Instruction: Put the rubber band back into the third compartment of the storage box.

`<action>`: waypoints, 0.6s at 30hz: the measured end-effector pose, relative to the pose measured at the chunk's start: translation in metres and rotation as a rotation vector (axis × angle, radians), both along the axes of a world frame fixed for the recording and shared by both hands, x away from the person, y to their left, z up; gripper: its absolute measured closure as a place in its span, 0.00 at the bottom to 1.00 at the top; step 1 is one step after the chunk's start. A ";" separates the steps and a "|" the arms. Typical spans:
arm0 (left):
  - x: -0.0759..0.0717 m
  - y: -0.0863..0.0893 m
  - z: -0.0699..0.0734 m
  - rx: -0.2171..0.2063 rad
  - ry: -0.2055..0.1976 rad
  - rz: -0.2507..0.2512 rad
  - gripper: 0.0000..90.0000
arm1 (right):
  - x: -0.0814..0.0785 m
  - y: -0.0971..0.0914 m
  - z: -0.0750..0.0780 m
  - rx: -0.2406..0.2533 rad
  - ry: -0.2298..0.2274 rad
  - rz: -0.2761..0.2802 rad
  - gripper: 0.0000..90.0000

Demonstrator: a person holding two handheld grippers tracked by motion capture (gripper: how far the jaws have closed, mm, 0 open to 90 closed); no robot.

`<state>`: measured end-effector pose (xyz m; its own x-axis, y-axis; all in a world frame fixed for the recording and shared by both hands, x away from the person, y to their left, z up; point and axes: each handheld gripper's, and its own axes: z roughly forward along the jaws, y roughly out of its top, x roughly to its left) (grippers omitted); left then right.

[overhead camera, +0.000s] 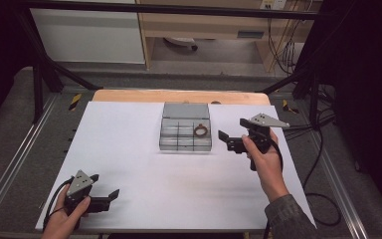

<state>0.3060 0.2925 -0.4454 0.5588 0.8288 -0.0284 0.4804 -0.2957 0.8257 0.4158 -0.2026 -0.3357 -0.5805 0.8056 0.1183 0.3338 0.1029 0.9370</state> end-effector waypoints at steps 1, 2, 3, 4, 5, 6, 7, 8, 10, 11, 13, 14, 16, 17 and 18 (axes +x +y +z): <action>0.000 0.000 0.000 0.000 0.000 0.001 0.07 | -0.002 -0.002 -0.001 0.005 -0.001 0.001 0.04; 0.000 0.000 0.000 -0.001 0.000 0.001 0.07 | -0.003 -0.004 -0.001 0.005 -0.002 0.002 0.04; 0.000 0.000 0.000 -0.002 -0.001 0.001 0.07 | -0.005 -0.005 -0.003 0.005 0.000 -0.001 0.04; 0.000 0.001 0.000 -0.003 -0.002 0.002 0.07 | -0.006 -0.007 -0.004 0.003 0.002 0.000 0.04; 0.000 0.001 0.000 -0.003 -0.001 0.002 0.07 | -0.007 -0.008 -0.006 0.001 0.003 -0.003 0.04; 0.000 0.001 0.000 -0.003 -0.002 0.003 0.07 | -0.008 -0.010 -0.008 0.000 0.005 -0.006 0.04; 0.000 0.001 0.000 -0.004 -0.002 0.003 0.07 | -0.009 -0.011 -0.009 -0.001 0.005 -0.010 0.04; 0.000 0.001 0.000 -0.004 -0.002 0.002 0.07 | -0.010 -0.013 -0.011 -0.001 0.004 -0.016 0.04; 0.000 0.001 0.000 -0.005 -0.002 0.002 0.07 | -0.013 -0.017 -0.014 -0.001 -0.002 -0.026 0.04; 0.000 0.001 0.000 -0.004 -0.002 0.001 0.07 | -0.015 -0.019 -0.016 -0.003 -0.002 -0.030 0.05; 0.000 0.001 0.000 -0.004 -0.002 -0.001 0.07 | -0.018 -0.024 -0.019 -0.008 -0.005 -0.052 0.06; 0.000 0.001 0.001 -0.004 -0.003 -0.002 0.07 | -0.020 -0.027 -0.020 -0.004 -0.008 -0.065 0.06; 0.000 0.000 0.000 -0.007 -0.003 0.000 0.07 | -0.023 -0.033 -0.023 0.011 -0.009 -0.079 0.06; 0.000 0.000 0.000 -0.006 -0.003 0.000 0.07 | -0.025 -0.036 -0.024 0.012 -0.008 -0.082 0.06; 0.000 0.000 0.000 -0.003 -0.002 -0.002 0.07 | -0.026 -0.039 -0.026 0.015 -0.008 -0.086 0.06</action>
<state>0.3061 0.2927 -0.4449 0.5607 0.8275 -0.0291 0.4777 -0.2946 0.8276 0.3893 -0.2412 -0.3612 -0.5100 0.8508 0.1266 0.3333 0.0598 0.9409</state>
